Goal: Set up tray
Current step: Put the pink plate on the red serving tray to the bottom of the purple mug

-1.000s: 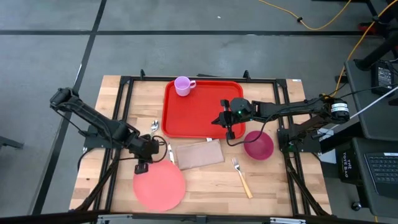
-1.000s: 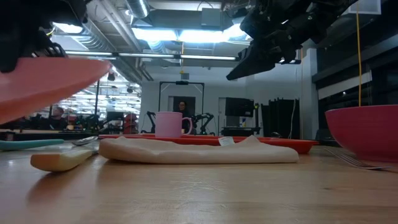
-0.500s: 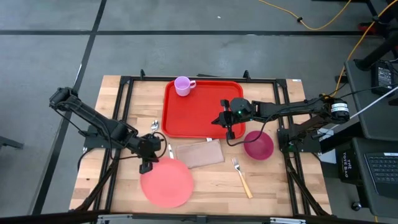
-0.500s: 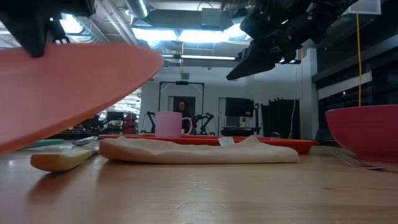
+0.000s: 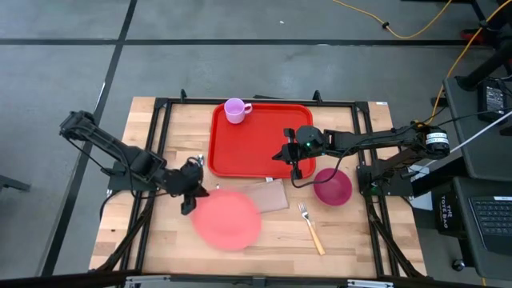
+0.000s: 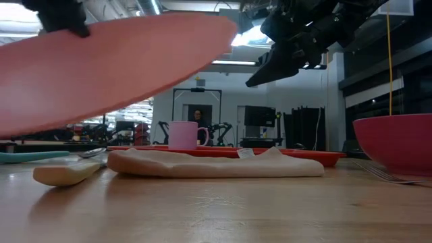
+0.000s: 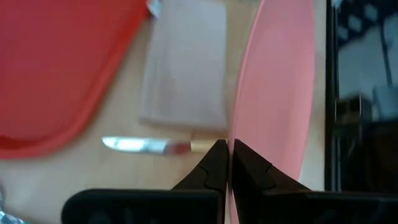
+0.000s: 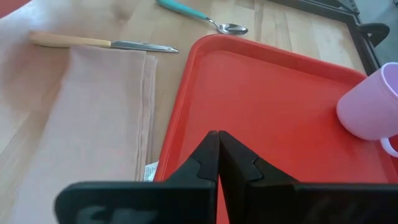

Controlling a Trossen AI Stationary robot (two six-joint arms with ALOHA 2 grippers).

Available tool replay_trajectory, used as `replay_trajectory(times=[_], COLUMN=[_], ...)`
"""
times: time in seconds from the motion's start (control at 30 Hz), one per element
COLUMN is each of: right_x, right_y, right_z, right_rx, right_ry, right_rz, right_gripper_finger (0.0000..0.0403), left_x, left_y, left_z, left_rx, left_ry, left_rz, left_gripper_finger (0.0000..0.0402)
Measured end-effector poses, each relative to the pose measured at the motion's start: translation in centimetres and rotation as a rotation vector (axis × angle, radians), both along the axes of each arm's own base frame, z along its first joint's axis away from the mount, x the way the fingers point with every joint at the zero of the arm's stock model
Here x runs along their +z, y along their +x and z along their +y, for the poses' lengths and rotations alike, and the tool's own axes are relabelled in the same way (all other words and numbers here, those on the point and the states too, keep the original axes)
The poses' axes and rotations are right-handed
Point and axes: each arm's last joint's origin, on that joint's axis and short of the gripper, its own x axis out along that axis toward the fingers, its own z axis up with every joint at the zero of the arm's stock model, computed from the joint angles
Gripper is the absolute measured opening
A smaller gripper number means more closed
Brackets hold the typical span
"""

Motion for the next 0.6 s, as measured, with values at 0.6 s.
replay_trajectory(times=[0.6], right_x=[0.1], right_y=[0.1], right_z=[0.0], right_rx=[0.004], right_ry=[-0.006], right_rz=[-0.012], right_gripper_finger=[0.001], left_x=[-1.0], left_y=[0.2], left_z=[2.5], left_rx=[0.483], left_ry=[0.148], left_rz=[-0.158], left_gripper_finger=[0.0002])
